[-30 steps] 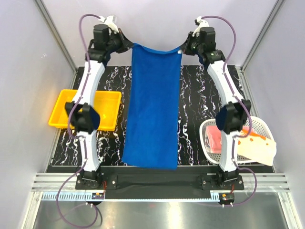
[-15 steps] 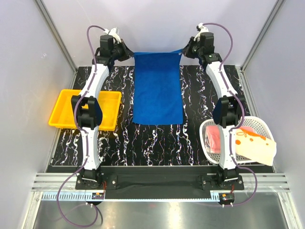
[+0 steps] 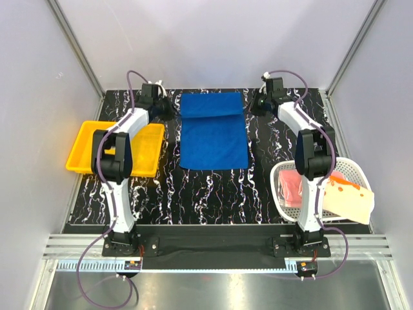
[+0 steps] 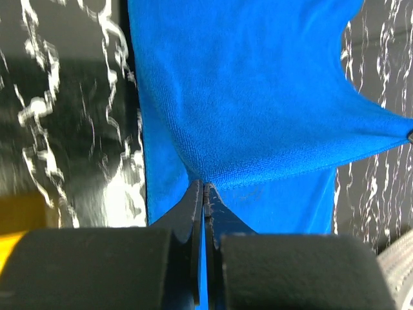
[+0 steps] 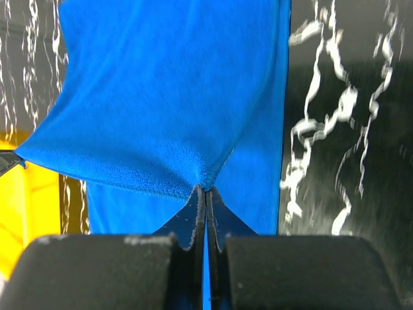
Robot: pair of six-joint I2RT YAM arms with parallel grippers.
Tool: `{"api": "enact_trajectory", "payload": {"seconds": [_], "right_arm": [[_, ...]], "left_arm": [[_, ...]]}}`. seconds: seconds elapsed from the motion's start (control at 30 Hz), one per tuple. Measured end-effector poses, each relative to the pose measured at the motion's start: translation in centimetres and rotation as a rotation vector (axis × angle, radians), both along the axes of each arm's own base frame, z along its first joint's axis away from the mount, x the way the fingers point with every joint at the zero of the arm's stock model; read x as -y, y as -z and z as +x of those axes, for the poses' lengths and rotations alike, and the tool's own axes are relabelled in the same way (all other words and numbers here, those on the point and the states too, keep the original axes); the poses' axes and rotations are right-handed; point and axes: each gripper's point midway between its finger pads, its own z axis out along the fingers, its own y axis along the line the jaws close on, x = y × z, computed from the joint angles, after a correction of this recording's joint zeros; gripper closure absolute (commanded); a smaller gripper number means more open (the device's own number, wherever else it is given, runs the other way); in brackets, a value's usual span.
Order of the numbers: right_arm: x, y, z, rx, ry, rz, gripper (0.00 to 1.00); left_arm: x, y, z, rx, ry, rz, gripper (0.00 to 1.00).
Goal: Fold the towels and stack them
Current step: Fold the towel
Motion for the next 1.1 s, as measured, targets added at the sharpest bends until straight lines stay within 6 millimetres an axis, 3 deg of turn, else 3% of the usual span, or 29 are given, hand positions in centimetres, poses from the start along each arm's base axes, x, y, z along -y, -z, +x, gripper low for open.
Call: {"api": "enact_trajectory", "payload": {"seconds": [0.1,0.23,0.47,0.8,1.1], "right_arm": [[0.0,0.1,-1.6,-0.024,-0.009,0.008,1.0],[0.1,0.2,-2.7,-0.042,-0.012,0.011,1.0],[0.4,1.4,-4.7,-0.107,-0.001,0.01,1.0],[0.6,-1.7,-6.8,-0.084,0.016,0.032,1.0],[-0.2,-1.2,-8.7,-0.11,0.007,0.028,1.0]], "left_arm": [[0.3,-0.2,-1.4,-0.009,0.006,-0.001,1.0],[0.9,-0.7,-1.6,0.0,0.017,-0.002,1.0],[1.5,0.0,-3.2,-0.055,0.023,0.024,1.0],[1.3,-3.4,-5.8,-0.033,0.016,0.07,1.0],[0.5,-2.3,-8.3,-0.083,0.01,0.102,1.0]]}}
